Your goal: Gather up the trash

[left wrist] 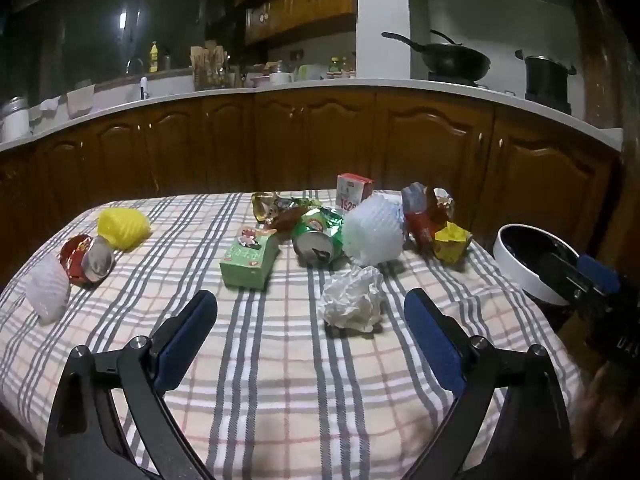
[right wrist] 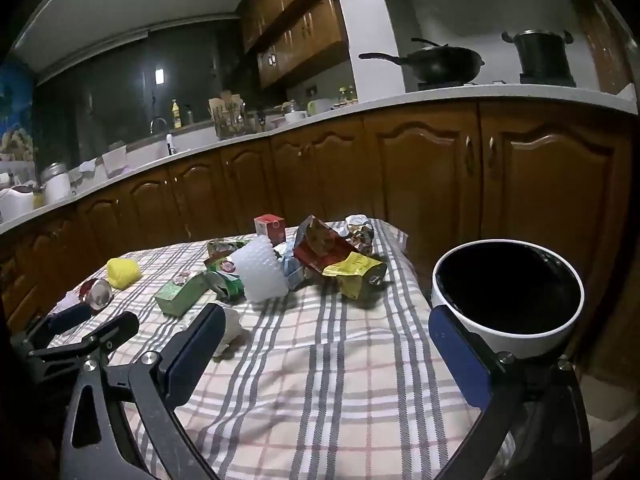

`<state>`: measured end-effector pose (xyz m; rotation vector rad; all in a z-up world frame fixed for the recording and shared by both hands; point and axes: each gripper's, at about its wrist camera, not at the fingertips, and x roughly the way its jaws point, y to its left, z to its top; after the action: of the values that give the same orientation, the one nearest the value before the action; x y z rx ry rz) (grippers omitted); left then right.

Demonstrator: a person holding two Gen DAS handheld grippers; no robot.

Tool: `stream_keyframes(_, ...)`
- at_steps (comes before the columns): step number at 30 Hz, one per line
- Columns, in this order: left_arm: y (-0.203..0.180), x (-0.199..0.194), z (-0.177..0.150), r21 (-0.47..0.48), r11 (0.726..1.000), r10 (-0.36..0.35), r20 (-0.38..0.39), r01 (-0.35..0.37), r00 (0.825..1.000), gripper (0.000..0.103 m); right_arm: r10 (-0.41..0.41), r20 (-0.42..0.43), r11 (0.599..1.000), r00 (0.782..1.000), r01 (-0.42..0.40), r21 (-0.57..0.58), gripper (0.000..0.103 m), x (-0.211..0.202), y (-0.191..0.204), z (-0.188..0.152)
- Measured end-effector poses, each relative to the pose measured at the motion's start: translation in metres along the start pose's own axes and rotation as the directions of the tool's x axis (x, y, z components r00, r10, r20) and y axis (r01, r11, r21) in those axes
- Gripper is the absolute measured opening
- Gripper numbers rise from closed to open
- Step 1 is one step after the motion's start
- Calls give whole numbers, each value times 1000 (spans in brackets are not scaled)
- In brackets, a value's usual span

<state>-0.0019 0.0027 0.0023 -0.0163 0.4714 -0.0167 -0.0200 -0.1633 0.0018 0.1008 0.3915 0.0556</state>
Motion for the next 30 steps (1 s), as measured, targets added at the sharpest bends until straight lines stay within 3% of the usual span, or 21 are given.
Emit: stream_keyframes(30, 4, -3, 3, -8, 1000, 9, 13, -9, 1000, 97, 20, 18, 1000, 1000, -19, -21, 102, -5, 7, 5)
